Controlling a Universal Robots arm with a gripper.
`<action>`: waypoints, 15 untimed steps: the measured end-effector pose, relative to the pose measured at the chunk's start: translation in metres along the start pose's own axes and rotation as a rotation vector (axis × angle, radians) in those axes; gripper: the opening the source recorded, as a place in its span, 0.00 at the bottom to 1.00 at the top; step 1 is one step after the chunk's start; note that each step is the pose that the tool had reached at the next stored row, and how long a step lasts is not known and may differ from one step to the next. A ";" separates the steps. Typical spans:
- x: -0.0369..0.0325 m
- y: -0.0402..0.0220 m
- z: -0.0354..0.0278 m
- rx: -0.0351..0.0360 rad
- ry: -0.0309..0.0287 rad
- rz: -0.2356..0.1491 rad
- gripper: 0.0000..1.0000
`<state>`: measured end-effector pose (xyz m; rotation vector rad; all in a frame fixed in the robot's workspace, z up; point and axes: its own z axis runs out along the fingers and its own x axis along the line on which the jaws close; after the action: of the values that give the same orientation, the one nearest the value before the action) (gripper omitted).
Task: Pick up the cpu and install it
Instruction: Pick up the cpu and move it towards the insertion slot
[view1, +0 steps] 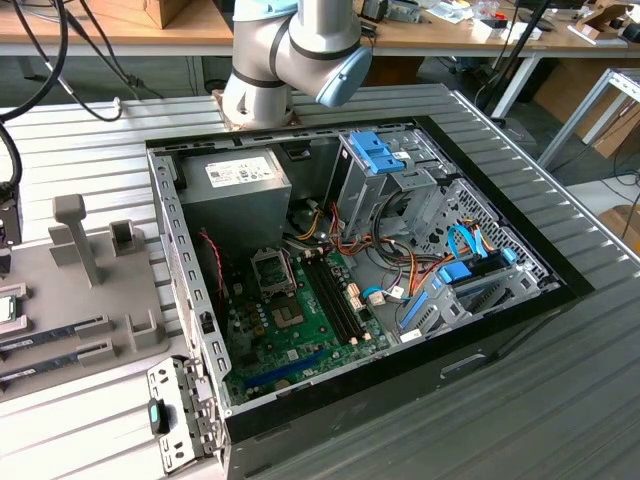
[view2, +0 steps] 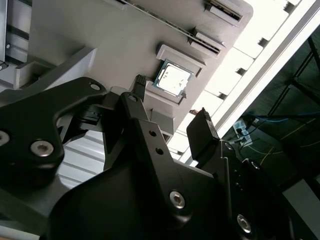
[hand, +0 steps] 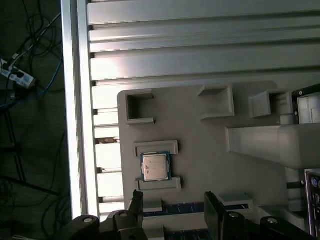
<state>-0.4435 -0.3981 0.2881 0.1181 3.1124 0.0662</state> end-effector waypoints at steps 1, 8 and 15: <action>0.0000 0.0005 0.0006 0.0036 -0.0002 0.000 0.60; 0.0006 0.0067 0.0038 0.0485 -0.0033 -0.022 0.60; 0.0007 0.0080 0.0063 0.0576 -0.0033 -0.049 0.60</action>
<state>-0.4434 -0.3898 0.2821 0.0431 3.1128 -0.0247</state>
